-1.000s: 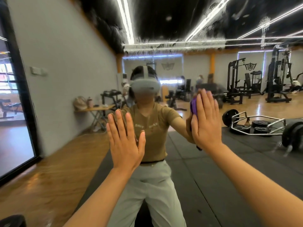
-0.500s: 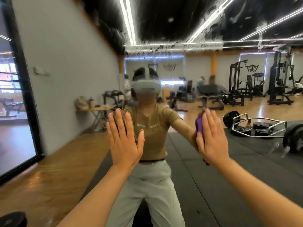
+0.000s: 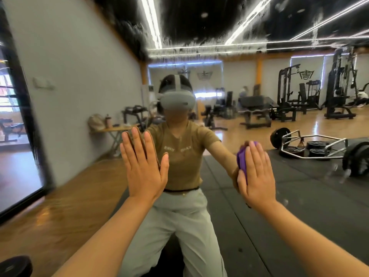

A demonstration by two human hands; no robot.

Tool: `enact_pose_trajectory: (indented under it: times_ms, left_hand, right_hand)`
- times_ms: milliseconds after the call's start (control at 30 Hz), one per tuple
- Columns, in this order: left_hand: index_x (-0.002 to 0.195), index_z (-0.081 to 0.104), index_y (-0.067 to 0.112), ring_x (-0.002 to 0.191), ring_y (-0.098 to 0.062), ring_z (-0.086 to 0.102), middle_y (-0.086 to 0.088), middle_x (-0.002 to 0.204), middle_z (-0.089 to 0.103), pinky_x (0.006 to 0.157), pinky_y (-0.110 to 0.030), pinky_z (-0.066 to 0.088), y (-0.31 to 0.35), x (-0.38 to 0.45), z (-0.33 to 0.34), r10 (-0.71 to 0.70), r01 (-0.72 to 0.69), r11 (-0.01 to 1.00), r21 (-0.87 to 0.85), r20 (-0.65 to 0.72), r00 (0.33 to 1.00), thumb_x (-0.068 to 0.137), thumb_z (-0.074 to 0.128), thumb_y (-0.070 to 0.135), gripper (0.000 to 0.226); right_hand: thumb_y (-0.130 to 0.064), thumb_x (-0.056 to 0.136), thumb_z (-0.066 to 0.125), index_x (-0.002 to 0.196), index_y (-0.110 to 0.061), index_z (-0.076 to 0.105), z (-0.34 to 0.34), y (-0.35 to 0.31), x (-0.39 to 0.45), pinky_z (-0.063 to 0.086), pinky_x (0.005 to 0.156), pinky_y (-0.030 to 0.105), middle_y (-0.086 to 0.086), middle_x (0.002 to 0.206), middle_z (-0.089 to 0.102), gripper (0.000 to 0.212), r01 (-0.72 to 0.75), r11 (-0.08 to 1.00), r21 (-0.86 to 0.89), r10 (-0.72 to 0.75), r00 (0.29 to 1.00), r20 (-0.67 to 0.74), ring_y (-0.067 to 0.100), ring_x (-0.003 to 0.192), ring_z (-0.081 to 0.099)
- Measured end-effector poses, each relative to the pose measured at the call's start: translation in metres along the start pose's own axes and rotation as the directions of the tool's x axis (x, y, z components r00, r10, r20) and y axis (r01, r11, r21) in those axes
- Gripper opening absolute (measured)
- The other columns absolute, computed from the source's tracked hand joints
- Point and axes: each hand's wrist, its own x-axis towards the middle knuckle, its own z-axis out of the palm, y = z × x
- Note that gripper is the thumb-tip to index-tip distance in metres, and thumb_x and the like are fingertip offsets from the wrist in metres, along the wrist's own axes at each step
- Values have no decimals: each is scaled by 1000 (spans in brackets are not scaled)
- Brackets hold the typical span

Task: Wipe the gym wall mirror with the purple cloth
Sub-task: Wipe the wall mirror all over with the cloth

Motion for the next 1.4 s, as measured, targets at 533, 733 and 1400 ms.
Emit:
enact_pose_trajectory:
  times_ms: [533,733,1400]
  left_hand:
    - [156,13,-5,151,-47,5,-33,162,11,123,-59,4,13,-9,-10,-33,41,995,-96,87,996,110,21,42,67]
    - [153,19,-10,147,-54,10,-38,158,15,121,-63,7,9,-13,-8,4,0,999,-43,83,997,109,25,45,71]
    - [159,14,5,151,-46,1,-28,164,8,124,-50,-3,17,-50,-11,51,-34,994,-106,162,985,106,36,37,67]
  right_hand:
    - [-25,107,32,157,0,18,0,-5,-40,8,127,42,12,168,10,58,9,1000,6,-9,998,65,25,156,5]
    - [-19,102,39,150,9,31,2,-4,53,13,126,44,28,157,32,56,-60,997,49,63,995,-72,36,151,19]
    - [-29,109,31,157,0,19,0,-8,-112,10,127,40,17,165,16,57,77,996,-40,-68,978,196,25,156,5]
